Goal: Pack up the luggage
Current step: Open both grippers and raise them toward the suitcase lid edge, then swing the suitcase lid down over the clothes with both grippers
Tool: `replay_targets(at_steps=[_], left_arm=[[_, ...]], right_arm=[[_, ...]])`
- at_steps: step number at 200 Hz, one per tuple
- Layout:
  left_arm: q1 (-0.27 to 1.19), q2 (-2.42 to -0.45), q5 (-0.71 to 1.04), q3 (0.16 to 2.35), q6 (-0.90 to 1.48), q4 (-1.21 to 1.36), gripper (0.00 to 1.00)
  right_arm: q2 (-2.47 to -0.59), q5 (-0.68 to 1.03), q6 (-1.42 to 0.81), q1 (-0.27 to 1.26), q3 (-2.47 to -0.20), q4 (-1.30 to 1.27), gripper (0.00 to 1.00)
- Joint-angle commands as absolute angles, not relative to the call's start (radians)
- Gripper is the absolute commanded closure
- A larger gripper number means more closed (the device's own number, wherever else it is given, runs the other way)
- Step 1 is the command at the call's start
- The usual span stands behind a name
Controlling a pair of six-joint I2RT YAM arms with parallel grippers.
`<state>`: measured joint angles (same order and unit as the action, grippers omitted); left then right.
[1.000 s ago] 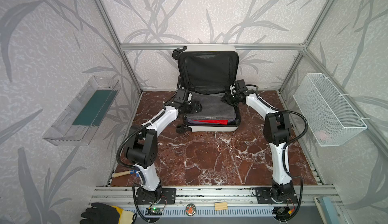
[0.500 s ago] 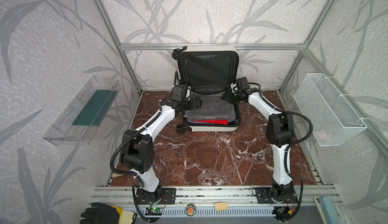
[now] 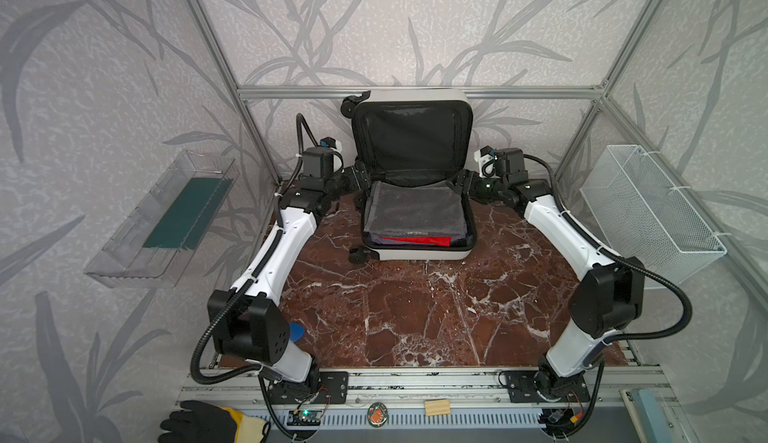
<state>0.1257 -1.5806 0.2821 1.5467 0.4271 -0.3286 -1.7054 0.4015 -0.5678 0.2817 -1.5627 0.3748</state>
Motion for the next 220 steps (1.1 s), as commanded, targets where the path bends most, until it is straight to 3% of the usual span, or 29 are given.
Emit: replay_targets(at_steps=[1, 29, 74, 105, 168, 220], left_arm=[[0.069, -1.664, 0.348, 1.646, 0.409, -0.286, 0.11], [0.026, -1.793, 0.423, 1.789, 0.392, -0.273, 0.19], [0.018, -1.956, 0.502, 1.955, 0.357, -0.255, 0.24], [0.018, -2.011, 0.502, 1.982, 0.367, -0.208, 0.24], [0.018, -2.101, 0.49, 2.038, 0.411, -0.065, 0.38], [0.017, -2.18, 0.526, 2.078, 0.495, 0.069, 0.39]], right_arm=[[-1.646, 0.357, -0.537, 0.264, -1.512, 0.339, 0.14], [-1.625, 0.371, -0.531, 0.239, -1.487, 0.341, 0.1], [-1.624, 0.38, -0.535, 0.222, -1.473, 0.348, 0.08], [-1.639, 0.387, -0.543, 0.221, -1.479, 0.348, 0.08], [-1.641, 0.4, -0.551, 0.221, -1.445, 0.364, 0.09], [-1.65, 0.411, -0.53, 0.221, -1.471, 0.418, 0.1]])
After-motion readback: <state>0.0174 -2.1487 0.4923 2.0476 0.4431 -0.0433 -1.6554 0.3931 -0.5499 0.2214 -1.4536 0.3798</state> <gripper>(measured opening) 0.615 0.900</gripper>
